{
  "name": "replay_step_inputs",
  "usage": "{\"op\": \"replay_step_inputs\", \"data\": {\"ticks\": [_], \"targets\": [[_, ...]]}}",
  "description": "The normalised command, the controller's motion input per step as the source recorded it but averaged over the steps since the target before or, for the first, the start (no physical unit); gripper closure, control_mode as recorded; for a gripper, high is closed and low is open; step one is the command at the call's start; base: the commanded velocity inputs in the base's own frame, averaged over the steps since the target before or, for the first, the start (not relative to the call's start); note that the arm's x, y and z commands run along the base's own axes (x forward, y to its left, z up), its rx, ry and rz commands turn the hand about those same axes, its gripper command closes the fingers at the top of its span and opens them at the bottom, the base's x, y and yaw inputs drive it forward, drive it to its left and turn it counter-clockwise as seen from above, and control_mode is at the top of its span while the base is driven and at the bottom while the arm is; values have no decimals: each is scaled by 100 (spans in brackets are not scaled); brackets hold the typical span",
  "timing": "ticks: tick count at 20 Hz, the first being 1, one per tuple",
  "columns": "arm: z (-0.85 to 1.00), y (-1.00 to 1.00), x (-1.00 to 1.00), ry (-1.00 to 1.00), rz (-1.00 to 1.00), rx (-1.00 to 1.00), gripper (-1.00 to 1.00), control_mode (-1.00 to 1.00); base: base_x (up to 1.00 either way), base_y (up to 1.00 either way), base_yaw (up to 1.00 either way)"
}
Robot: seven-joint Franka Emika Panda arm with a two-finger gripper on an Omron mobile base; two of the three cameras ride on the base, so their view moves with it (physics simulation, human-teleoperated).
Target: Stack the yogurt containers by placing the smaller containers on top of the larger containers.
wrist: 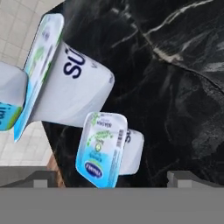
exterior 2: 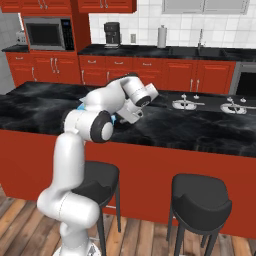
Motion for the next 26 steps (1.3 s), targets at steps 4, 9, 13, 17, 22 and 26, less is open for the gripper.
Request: {"op": "replay_step_inputs", "data": {"ticks": [4,9,13,17,22,26], "targets": [[-3,0,18,3,-3,-2,-100,-100,0,0,0],[-3,0,16,6,-6,0,-100,-100,0,0,0],[-1,1,2,6,-7,0,-100,-100,0,0,0],[0,7,0,5,-7,0,-100,-100,0,0,0],[0,19,0,3,-6,0,-100,-100,0,0,0],[-1,20,0,4,-6,0,-100,-100,0,0,0]]}}
